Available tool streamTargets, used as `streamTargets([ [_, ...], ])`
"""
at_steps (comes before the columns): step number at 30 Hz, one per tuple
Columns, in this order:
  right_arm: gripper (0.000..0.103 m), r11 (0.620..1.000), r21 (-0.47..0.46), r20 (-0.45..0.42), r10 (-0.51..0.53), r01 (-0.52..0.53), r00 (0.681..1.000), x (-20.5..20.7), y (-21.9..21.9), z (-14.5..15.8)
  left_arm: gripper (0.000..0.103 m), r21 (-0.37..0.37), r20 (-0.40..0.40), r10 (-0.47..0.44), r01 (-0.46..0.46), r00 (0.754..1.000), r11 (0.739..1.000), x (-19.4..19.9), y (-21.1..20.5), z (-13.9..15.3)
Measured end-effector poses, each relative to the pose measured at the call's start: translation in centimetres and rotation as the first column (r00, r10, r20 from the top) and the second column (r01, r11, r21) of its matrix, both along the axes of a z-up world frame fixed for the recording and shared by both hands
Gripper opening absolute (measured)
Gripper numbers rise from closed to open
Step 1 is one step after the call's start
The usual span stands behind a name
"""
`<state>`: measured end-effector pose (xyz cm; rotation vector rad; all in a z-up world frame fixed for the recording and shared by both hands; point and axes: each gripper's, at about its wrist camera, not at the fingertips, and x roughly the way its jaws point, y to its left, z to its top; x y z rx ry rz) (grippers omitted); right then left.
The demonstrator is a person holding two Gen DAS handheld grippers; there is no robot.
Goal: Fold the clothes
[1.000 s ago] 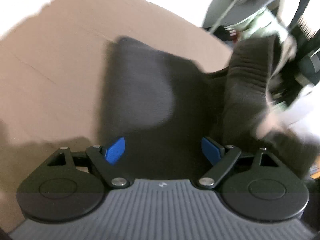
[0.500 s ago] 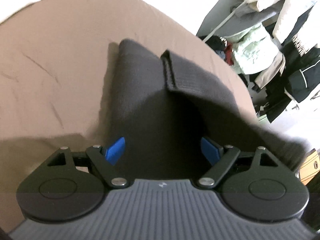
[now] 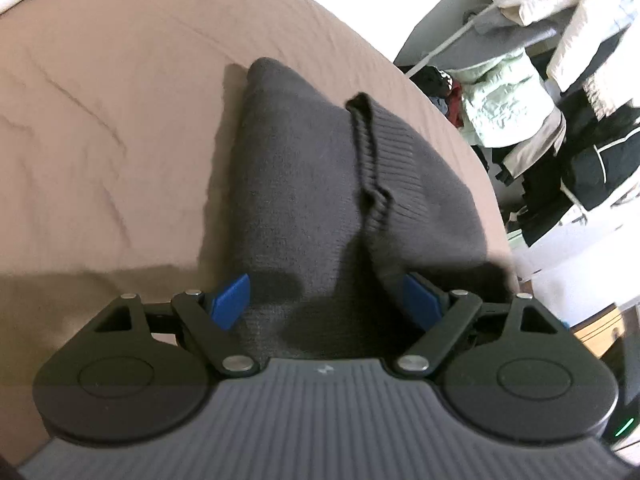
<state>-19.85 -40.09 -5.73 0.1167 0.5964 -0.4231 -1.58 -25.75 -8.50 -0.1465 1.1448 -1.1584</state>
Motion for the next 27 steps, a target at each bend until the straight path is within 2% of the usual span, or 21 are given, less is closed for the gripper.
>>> streamTargets([
  [2, 0.013, 0.992, 0.082, 0.094, -0.102, 0.095, 0.99, -2.7, -3.1, 2.2, 0.084, 0.031, 0.051, -0.028, 0.027, 0.998, 0.999, -1.0, -1.1, 0.2],
  [5, 0.013, 0.941, 0.246, 0.189, -0.28, 0.23, 0.941, -6.4, -8.0, 3.6, 0.084, 0.091, 0.135, -0.079, 0.067, 0.988, 0.994, -2.8, -3.2, 0.4],
  [7, 0.013, 0.906, 0.284, 0.188, -0.374, 0.314, 0.908, -8.4, -9.8, 3.3, 0.084, 0.118, 0.158, -0.118, 0.1, 0.98, 0.988, -4.1, -4.5, 0.0],
  [10, 0.013, 0.847, 0.284, 0.116, -0.496, 0.45, 0.86, -7.8, -11.4, 2.3, 0.084, 0.134, 0.182, -0.169, 0.146, 0.969, 0.98, -5.7, -5.5, -0.1],
  [12, 0.013, 0.811, 0.308, 0.088, -0.544, 0.497, 0.834, -9.0, -11.5, 1.1, 0.084, 0.143, 0.201, -0.203, 0.176, 0.958, 0.974, -6.6, -6.0, 0.0],
  [14, 0.013, 0.8, 0.341, 0.097, -0.552, 0.494, 0.828, -8.9, -11.9, -0.1, 0.084, 0.15, 0.209, -0.229, 0.2, 0.951, 0.968, -7.2, -6.2, 0.0],
  [15, 0.013, 0.808, 0.353, 0.116, -0.537, 0.471, 0.835, -8.5, -12.1, -0.2, 0.084, 0.15, 0.202, -0.231, 0.204, 0.952, 0.968, -7.3, -6.2, 0.0],
  [17, 0.014, 0.854, 0.342, 0.178, -0.468, 0.392, 0.866, -7.2, -11.5, 0.3, 0.084, 0.135, 0.182, -0.218, 0.195, 0.959, 0.971, -6.7, -5.9, 0.3],
  [20, 0.014, 0.952, 0.272, 0.28, -0.218, 0.14, 0.935, -4.3, -7.9, 2.3, 0.083, 0.072, 0.149, -0.153, 0.144, 0.977, 0.987, -4.8, -4.2, 1.3],
  [21, 0.014, 0.971, 0.239, 0.268, -0.098, 0.032, 0.958, -2.1, -6.2, 2.6, 0.083, 0.042, 0.132, -0.121, 0.117, 0.984, 0.992, -3.7, -3.2, 1.8],
  [22, 0.014, 0.977, 0.208, 0.21, 0.005, -0.05, 0.978, 0.1, -4.3, 2.3, 0.083, 0.011, 0.112, -0.094, 0.093, 0.989, 0.996, -2.6, -2.2, 2.2],
  [23, 0.014, 0.975, 0.182, 0.144, 0.105, -0.13, 0.984, 2.4, -2.5, 1.8, 0.083, -0.008, 0.09, -0.071, 0.072, 0.993, 0.997, -1.6, -1.1, 2.3],
  [25, 0.014, 0.958, 0.158, 0.038, 0.238, -0.241, 0.971, 6.1, 0.8, -0.7, 0.084, -0.021, 0.054, -0.029, 0.03, 0.998, 0.999, 0.5, 0.9, 2.1],
  [27, 0.014, 0.935, 0.189, 0.0, 0.306, -0.3, 0.952, 7.9, 2.5, -3.0, 0.084, -0.025, 0.024, 0.006, -0.006, 1.0, 1.0, 2.2, 2.6, 1.9],
])
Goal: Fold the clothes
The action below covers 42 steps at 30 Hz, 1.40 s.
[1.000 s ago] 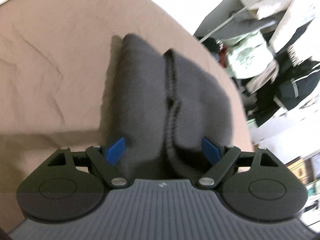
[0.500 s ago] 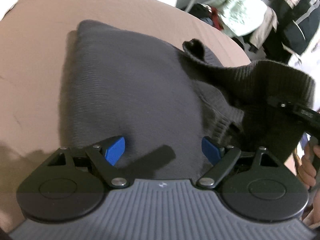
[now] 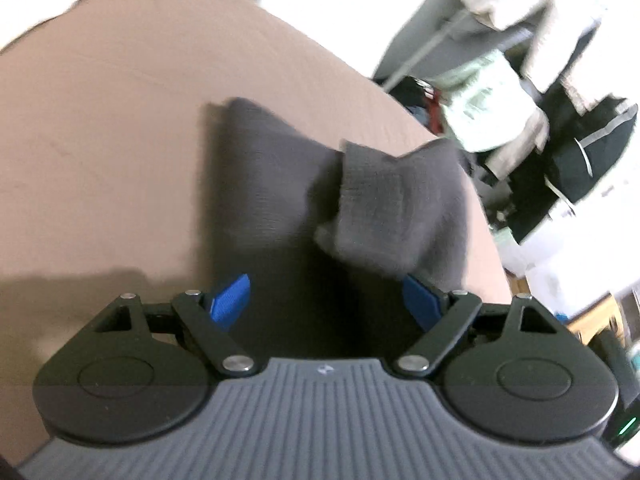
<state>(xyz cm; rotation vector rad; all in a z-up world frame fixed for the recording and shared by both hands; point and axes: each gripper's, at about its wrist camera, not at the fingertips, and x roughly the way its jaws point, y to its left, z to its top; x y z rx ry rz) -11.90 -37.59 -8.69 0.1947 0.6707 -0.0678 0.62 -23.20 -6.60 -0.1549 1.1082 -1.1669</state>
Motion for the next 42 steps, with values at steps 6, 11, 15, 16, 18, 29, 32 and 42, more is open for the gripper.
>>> streamTargets([
  [6, 0.013, 0.992, -0.085, -0.094, 0.09, -0.098, 0.991, 2.6, 3.5, -2.8, 0.084, 0.044, -0.007, -0.082, 0.082, 0.997, 0.996, -0.9, -1.0, -1.3],
  [11, 0.013, 0.977, -0.211, -0.115, 0.015, -0.039, 0.993, 2.2, 4.0, -2.3, 0.086, 0.101, 0.043, -0.141, 0.137, 0.989, 0.986, -2.9, -2.4, -1.7],
  [15, 0.013, 0.955, -0.293, -0.129, -0.005, -0.033, 0.992, 2.4, 4.8, -2.7, 0.086, 0.117, -0.034, -0.21, 0.213, 0.977, 0.97, -4.1, -3.2, -2.2],
  [16, 0.013, 0.946, -0.321, -0.128, 0.004, -0.045, 0.992, 2.5, 5.4, -2.8, 0.086, 0.139, -0.039, -0.215, 0.219, 0.976, 0.966, -4.2, -3.4, -2.4],
  [18, 0.014, 0.923, -0.378, -0.126, 0.023, -0.07, 0.992, 2.8, 6.6, -2.8, 0.086, 0.168, -0.039, -0.219, 0.222, 0.975, 0.96, -4.7, -4.0, -2.4],
  [29, 0.014, 0.957, -0.288, -0.008, 0.041, -0.041, 0.999, 3.2, 7.7, 0.3, 0.013, 0.009, 0.018, -0.092, 0.092, 0.996, 0.996, -4.7, 0.1, 2.2],
  [32, 0.015, 0.958, -0.284, -0.036, 0.042, -0.051, 0.998, 3.2, 6.5, -0.2, 0.012, 0.07, 0.061, -0.086, 0.081, 0.994, 0.994, -5.7, 0.2, 1.6],
  [42, 0.015, 0.948, -0.247, -0.165, 0.163, -0.2, 0.973, -1.7, 6.9, -2.3, 0.014, 0.359, 0.266, -0.083, -0.019, 0.961, 0.933, -9.4, 0.7, -2.1],
])
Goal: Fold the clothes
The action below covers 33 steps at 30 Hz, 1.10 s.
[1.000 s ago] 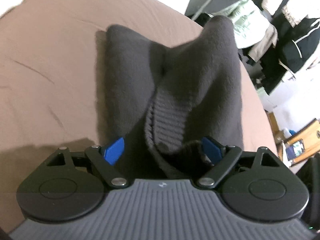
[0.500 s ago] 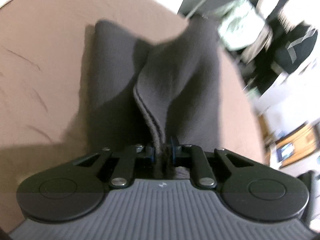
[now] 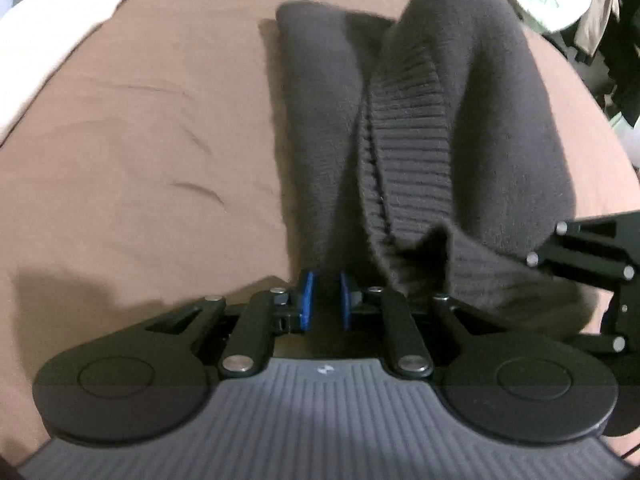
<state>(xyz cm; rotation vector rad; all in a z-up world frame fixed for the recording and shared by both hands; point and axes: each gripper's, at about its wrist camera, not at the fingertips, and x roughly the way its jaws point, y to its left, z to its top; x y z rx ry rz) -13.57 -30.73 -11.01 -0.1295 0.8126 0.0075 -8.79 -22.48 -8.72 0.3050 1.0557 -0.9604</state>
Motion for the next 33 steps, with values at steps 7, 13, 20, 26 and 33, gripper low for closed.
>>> streamTargets([
  [7, 0.015, 0.999, 0.024, -0.002, -0.033, 0.033, 0.999, 0.0, -1.2, -0.5, 0.049, -0.254, 0.021, -0.032, 0.037, 0.999, 0.967, 0.6, 0.5, 3.6],
  [13, 0.018, 1.0, 0.022, -0.026, -0.015, 0.015, 1.0, 1.8, -0.9, -0.1, 0.051, -0.045, -0.16, -0.069, 0.063, 0.985, 0.997, 0.6, -1.8, -1.3],
  [20, 0.029, 0.997, 0.067, -0.035, 0.035, -0.033, 0.999, -0.1, -1.8, 2.5, 0.054, 0.014, -0.122, -0.057, 0.059, 0.991, 0.998, 0.4, -2.2, -1.9],
  [26, 0.048, 0.91, 0.407, 0.15, -0.149, 0.076, 0.978, -2.5, -7.8, 6.2, 0.058, 0.027, -0.15, -0.047, 0.051, 0.988, 0.998, 0.9, -2.5, -2.6],
  [33, 0.048, 0.931, 0.216, -0.1, -0.28, 0.295, 0.955, 0.8, -8.3, -0.7, 0.058, 0.031, -0.16, -0.053, 0.059, 0.986, 0.998, 0.5, -2.2, -3.2],
])
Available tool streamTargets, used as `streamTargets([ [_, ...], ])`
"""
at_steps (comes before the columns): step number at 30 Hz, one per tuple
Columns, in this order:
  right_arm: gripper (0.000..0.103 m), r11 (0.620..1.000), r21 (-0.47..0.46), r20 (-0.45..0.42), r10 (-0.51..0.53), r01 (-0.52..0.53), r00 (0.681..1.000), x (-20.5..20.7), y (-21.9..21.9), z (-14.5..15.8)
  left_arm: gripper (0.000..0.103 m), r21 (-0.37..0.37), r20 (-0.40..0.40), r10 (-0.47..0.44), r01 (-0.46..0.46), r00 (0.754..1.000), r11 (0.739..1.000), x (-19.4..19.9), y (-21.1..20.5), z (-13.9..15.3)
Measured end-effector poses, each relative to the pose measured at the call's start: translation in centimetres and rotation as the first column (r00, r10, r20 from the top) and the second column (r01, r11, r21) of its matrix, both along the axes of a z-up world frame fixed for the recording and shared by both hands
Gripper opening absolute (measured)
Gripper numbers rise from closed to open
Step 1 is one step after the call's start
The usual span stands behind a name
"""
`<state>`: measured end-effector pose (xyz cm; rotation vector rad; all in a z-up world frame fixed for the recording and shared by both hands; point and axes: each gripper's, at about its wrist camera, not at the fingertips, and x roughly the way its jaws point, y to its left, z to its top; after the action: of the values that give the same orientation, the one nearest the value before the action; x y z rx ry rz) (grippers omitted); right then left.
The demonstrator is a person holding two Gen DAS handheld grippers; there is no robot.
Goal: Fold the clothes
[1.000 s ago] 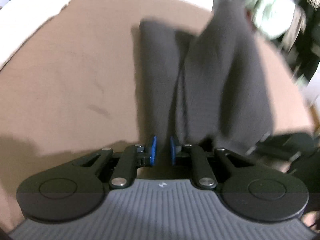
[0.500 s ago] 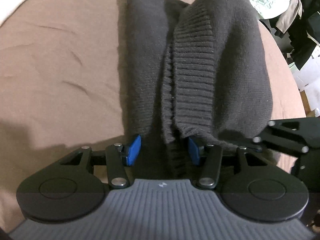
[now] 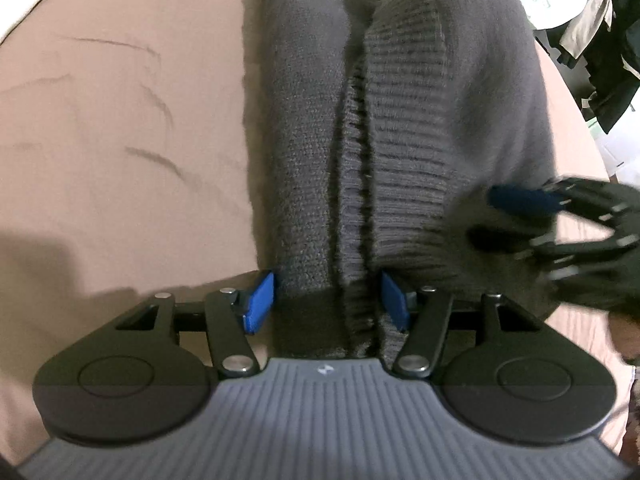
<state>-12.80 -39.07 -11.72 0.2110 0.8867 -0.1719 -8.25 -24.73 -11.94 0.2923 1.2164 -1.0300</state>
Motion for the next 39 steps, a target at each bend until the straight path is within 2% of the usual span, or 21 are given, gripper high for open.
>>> streamTargets([
  [3, 0.05, 0.997, -0.068, 0.007, 0.024, -0.023, 1.0, 0.1, 1.3, -0.4, 0.058, 0.007, 0.016, -0.01, 0.01, 1.0, 1.0, -0.1, -0.3, -0.2],
  [6, 0.05, 0.995, -0.089, -0.005, 0.042, -0.042, 0.999, 0.4, 1.4, 0.4, 0.058, -0.005, 0.012, -0.009, 0.009, 1.0, 1.0, -0.3, -0.7, 0.2],
  [8, 0.05, 0.994, -0.089, 0.014, 0.059, -0.058, 0.998, 0.0, 1.6, 1.7, 0.058, -0.028, 0.018, -0.015, 0.016, 1.0, 0.999, -0.4, -0.4, 1.1],
  [10, 0.05, 0.996, -0.042, 0.04, 0.085, -0.083, 0.996, -0.4, 1.6, 2.5, 0.055, -0.06, 0.012, -0.013, 0.014, 1.0, 0.998, -0.2, -0.2, 2.5],
  [13, 0.051, 0.991, -0.009, -0.009, 0.13, -0.13, 0.991, -0.3, 1.6, 1.2, 0.057, -0.121, 0.039, 0.002, 0.003, 0.999, 0.993, 1.3, -1.0, 4.8],
  [15, 0.052, 0.989, -0.031, -0.027, 0.146, -0.147, 0.989, -0.2, 1.8, 0.3, 0.057, -0.151, 0.073, 0.014, -0.003, 0.997, 0.989, 2.3, -2.0, 6.1],
  [18, 0.052, 0.985, -0.028, 0.009, 0.171, -0.171, 0.985, -0.2, 1.7, 1.8, 0.057, -0.136, 0.117, 0.026, -0.01, 0.993, 0.991, 3.7, -3.9, 7.3],
  [21, 0.052, 0.982, 0.007, 0.107, 0.186, -0.188, 0.977, -1.0, 0.5, 4.5, 0.057, -0.125, 0.195, 0.019, 0.006, 0.981, 0.992, 5.3, -5.2, 8.2],
  [25, 0.052, 0.994, 0.004, 0.208, 0.108, -0.111, 0.972, -1.8, -2.6, 8.0, 0.057, -0.15, 0.22, 0.025, 0.009, 0.975, 0.989, 7.7, -8.4, 8.2],
  [28, 0.053, 0.998, -0.057, 0.218, 0.021, -0.008, 0.976, -2.3, -5.0, 9.5, 0.057, -0.174, 0.211, 0.017, 0.02, 0.977, 0.985, 9.1, -11.2, 7.2],
  [30, 0.055, 0.994, -0.087, 0.218, -0.043, 0.063, 0.975, -1.5, -6.8, 9.5, 0.057, -0.195, 0.172, 0.003, 0.031, 0.985, 0.98, 9.8, -12.1, 6.4],
  [32, 0.056, 0.99, -0.084, 0.18, -0.094, 0.111, 0.979, -0.6, -8.8, 8.4, 0.057, -0.211, 0.126, -0.006, 0.033, 0.992, 0.977, 9.9, -12.8, 5.4],
  [35, 0.056, 0.986, -0.085, 0.107, -0.132, 0.141, 0.985, 1.2, -10.7, 5.0, 0.058, -0.227, 0.137, -0.02, 0.051, 0.99, 0.973, 9.1, -14.0, 4.6],
  [38, 0.056, 0.975, -0.154, 0.044, -0.155, 0.16, 0.987, 1.1, -11.4, 2.5, 0.058, -0.238, 0.138, -0.042, 0.074, 0.989, 0.968, 8.2, -14.1, 4.0],
  [39, 0.056, 0.975, -0.132, 0.051, -0.176, 0.181, 0.983, 0.8, -11.9, 2.0, 0.059, -0.25, 0.126, -0.044, 0.074, 0.991, 0.965, 8.2, -13.9, 4.0],
])
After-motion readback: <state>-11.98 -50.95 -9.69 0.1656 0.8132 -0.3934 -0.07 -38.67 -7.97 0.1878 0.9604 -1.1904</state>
